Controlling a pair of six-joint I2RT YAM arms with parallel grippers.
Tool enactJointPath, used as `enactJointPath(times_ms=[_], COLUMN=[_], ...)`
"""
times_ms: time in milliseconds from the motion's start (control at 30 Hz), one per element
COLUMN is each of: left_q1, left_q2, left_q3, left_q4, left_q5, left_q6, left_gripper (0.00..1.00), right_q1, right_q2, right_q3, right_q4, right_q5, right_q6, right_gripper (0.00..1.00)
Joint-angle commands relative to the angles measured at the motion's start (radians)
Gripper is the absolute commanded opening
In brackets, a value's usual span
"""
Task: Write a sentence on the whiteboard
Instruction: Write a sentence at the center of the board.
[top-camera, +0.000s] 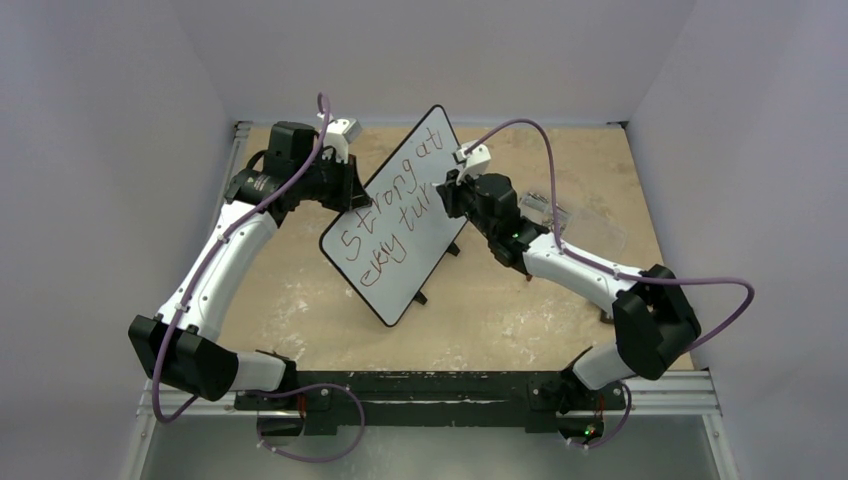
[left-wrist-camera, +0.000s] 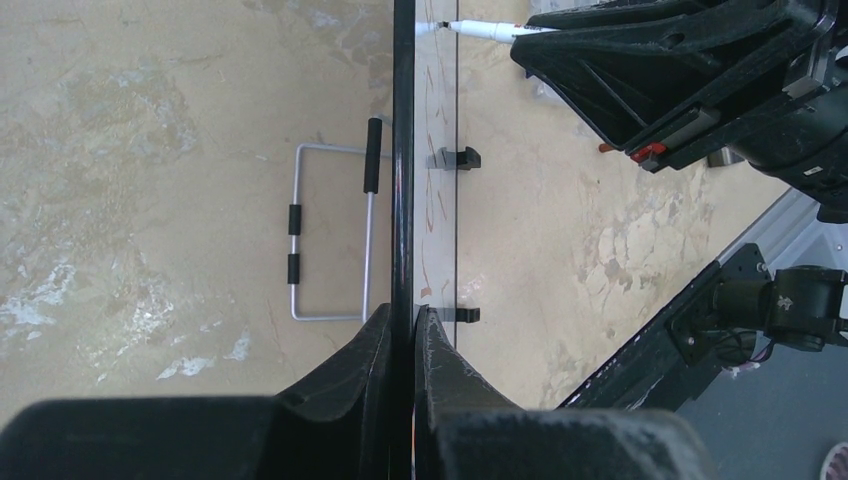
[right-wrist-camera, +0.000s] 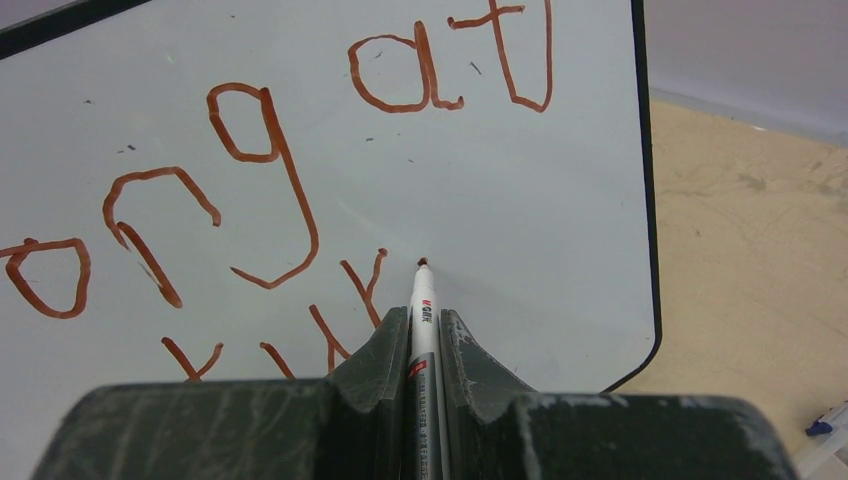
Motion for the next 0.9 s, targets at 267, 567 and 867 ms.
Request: enactJointPath(times_ms=[267,567,867], left_q1=[-0.005,-0.005,-0.006], left_q2=[-0.02,-0.024,-0.023], left_q3=[0.01,0.01,0.01], left_q4=[0.04,0.04,0.04], left_q5=[-0.056,-0.054,-0.054], left_q6=[0.072,0.072,0.072], left_gripper=[0.0,0.0,0.0], right_q1=[-0.001,-0.002,-0.001], right_q2=[-0.007,-0.016,-0.012], right_q3=[-0.08,-0.095,-0.033], right_q4=[0.056,0.054,0.022], right_q5=[-0.019,-0.011,-0.001], right_q6=[0.042,0.045,0.04], right_gripper=[0.0,0.0,0.0])
